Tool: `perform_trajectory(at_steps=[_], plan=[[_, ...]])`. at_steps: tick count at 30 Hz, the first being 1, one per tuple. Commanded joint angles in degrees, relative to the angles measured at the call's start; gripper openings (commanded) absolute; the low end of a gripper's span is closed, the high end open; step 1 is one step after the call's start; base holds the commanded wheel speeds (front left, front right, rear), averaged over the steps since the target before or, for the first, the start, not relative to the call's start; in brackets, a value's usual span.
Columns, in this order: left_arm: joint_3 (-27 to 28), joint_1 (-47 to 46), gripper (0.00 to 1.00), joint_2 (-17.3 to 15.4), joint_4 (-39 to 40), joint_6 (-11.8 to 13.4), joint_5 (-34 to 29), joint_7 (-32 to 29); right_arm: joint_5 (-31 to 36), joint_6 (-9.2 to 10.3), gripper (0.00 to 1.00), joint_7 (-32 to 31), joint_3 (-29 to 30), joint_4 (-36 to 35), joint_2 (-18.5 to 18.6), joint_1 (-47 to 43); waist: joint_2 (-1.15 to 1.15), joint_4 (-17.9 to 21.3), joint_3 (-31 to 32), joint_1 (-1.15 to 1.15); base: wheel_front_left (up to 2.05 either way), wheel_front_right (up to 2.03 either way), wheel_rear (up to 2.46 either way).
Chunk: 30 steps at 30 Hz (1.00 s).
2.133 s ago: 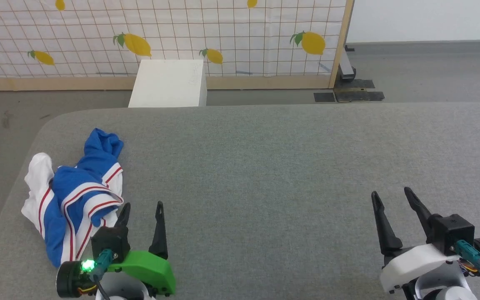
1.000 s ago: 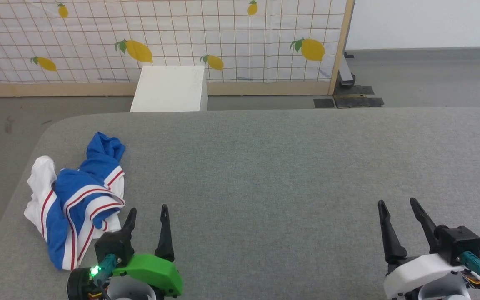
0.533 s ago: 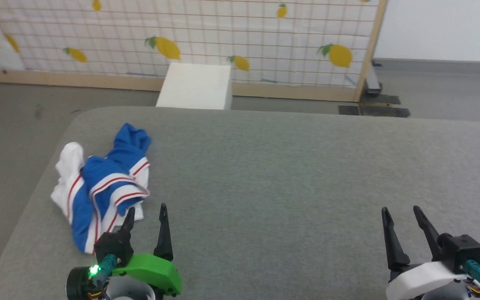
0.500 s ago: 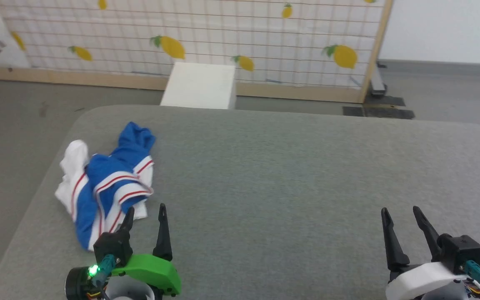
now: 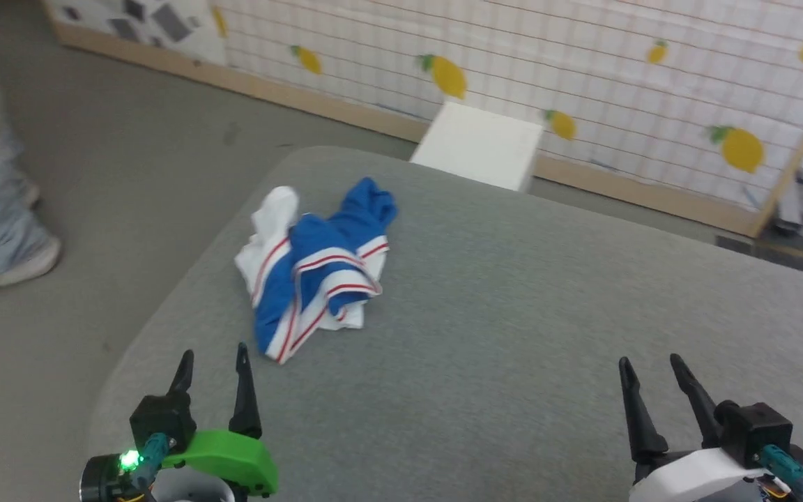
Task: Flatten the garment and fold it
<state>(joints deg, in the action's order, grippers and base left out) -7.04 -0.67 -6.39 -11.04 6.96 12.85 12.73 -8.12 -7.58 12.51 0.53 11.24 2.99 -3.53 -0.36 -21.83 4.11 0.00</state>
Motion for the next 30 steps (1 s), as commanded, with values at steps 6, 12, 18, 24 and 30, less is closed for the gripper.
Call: perform_trajectory(at_steps=[6,12,18,24,30], plan=[[0.37,1.4,1.0,-1.69,0.42,1.12,1.7,1.08,-1.25,0.08,1.0,1.34,-0.96,1.56,-0.11,0.67,0.34,-11.02,1.13,0.0,0.0,0.0,0.0],[0.1,1.72,1.0,-2.13,0.52,1.46,2.96,1.77,-1.67,0.08,1.0,2.13,-1.19,2.43,-0.11,0.66,0.36,-12.69,0.95,0.0,0.0,0.0,0.0],[0.56,1.38,1.0,-2.53,0.69,0.0,5.32,2.0,-2.17,0.09,1.0,2.46,-1.31,2.92,-0.12,0.93,0.36,-10.51,0.4,0.0,0.0,0.0,0.0],[1.07,-5.53,1.0,-4.9,-0.49,-2.68,6.98,-0.78,-0.64,0.09,1.0,2.37,-0.25,1.27,-0.12,1.97,0.36,-6.03,-3.62,0.0,0.0,0.0,0.0],[3.24,-16.5,1.0,-7.8,-2.2,-4.57,10.11,-6.68,1.15,0.09,1.0,1.14,0.5,-1.81,-0.12,4.54,0.36,1.57,-11.91,0.0,0.0,0.0,0.0]])
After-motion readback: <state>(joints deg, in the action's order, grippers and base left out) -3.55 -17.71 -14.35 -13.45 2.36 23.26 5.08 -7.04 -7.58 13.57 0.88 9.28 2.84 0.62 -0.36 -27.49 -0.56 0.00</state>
